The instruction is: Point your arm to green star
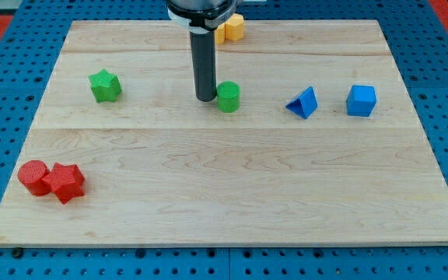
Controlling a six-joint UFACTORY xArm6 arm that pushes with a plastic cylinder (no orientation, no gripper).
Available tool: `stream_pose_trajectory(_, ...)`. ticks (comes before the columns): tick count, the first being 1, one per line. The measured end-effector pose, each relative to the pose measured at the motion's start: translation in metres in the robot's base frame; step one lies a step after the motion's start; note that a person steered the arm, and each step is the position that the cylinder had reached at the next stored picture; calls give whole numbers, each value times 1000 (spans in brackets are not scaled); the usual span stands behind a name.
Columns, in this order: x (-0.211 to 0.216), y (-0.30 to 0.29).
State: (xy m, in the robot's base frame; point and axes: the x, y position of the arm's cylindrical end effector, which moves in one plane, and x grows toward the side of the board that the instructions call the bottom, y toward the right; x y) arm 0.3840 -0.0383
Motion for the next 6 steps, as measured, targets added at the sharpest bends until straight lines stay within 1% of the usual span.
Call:
stream_pose_trajectory(1, 25, -78)
stream_pose_trajectory(2, 35, -177)
stream_pose_trajectory(3, 2, -237)
stream_pose_trajectory(4, -13, -217)
stream_pose_trajectory(5, -13, -161)
stream_pose_trajectory(6, -15, -137)
